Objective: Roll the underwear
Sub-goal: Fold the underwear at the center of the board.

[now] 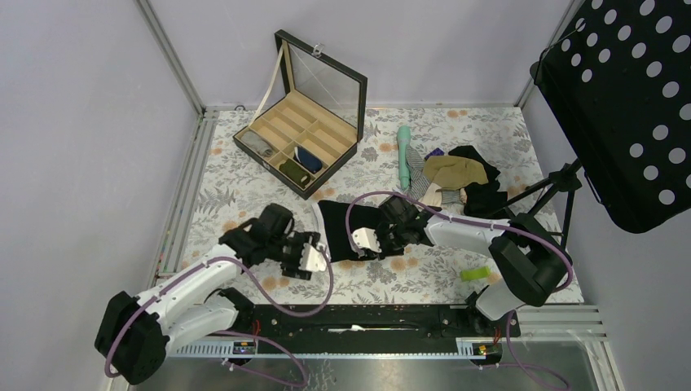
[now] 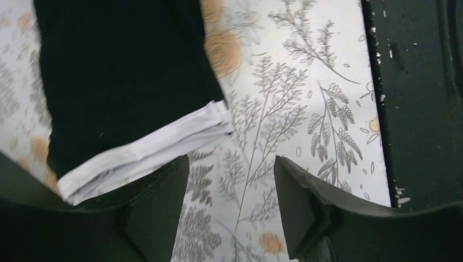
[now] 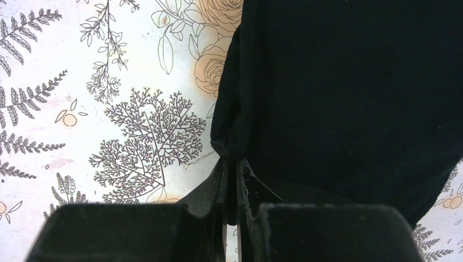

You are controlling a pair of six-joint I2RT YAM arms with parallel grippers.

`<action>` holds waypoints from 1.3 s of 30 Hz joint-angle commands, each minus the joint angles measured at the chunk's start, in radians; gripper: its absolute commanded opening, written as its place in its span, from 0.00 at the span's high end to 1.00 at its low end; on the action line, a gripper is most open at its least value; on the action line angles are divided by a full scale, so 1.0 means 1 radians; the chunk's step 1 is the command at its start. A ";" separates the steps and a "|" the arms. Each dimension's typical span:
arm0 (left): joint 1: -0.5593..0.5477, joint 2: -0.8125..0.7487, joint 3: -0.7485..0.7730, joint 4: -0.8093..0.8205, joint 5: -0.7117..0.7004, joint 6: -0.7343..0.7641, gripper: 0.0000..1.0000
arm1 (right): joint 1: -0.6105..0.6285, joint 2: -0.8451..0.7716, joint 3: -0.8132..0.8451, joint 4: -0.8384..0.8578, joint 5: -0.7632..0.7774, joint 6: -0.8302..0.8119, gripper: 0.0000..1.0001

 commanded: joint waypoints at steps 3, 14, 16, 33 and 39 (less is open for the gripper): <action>-0.161 0.015 -0.131 0.396 -0.103 0.024 0.35 | -0.014 0.001 -0.007 -0.032 -0.007 0.004 0.97; -0.215 0.126 -0.209 0.513 -0.218 0.115 0.48 | -0.013 -0.014 -0.019 -0.033 -0.014 0.004 0.97; -0.218 0.142 -0.199 0.501 -0.215 0.102 0.49 | -0.013 -0.015 -0.021 -0.031 -0.014 0.004 0.97; -0.236 0.229 -0.121 0.381 -0.308 0.029 1.00 | -0.025 -0.040 -0.018 -0.028 -0.014 0.031 0.99; -0.229 0.192 -0.039 0.318 -0.264 -0.120 1.00 | -0.033 -0.098 0.048 -0.103 -0.080 0.091 1.00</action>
